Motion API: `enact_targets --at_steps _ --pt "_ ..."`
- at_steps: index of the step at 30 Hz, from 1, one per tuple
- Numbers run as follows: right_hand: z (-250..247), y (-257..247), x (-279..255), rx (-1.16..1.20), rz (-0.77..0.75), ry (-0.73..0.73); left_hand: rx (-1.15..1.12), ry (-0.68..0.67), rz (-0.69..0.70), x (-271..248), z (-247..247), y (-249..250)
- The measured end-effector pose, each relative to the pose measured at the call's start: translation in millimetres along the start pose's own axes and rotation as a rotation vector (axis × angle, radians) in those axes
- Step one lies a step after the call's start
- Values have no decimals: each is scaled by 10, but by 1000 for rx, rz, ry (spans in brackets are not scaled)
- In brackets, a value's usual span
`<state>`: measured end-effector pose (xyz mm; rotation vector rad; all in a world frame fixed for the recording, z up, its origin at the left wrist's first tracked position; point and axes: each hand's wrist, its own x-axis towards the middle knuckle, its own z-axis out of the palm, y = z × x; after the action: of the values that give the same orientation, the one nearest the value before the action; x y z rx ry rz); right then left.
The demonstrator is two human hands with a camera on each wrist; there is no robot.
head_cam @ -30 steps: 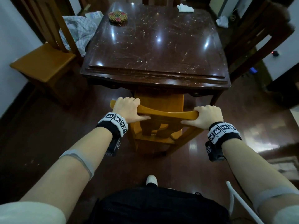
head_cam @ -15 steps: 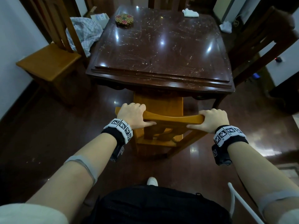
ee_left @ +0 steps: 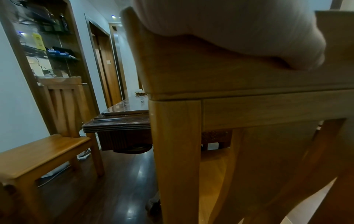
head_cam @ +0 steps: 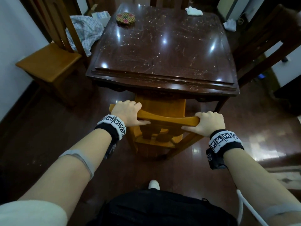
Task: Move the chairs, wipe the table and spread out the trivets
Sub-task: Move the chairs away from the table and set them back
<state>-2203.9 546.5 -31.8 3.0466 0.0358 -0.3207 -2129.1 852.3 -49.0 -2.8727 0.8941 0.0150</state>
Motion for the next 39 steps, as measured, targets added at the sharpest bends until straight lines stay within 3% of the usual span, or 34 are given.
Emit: enact_targets --at_steps 16,29,39 --pt "-112 237 510 -14 -4 6 20 -2 -11 512 26 -74" --pt "-84 106 585 6 -6 -11 31 8 -5 575 61 -295" --pt "-45 123 584 24 -33 15 -9 -138 -124 535 -143 -188"
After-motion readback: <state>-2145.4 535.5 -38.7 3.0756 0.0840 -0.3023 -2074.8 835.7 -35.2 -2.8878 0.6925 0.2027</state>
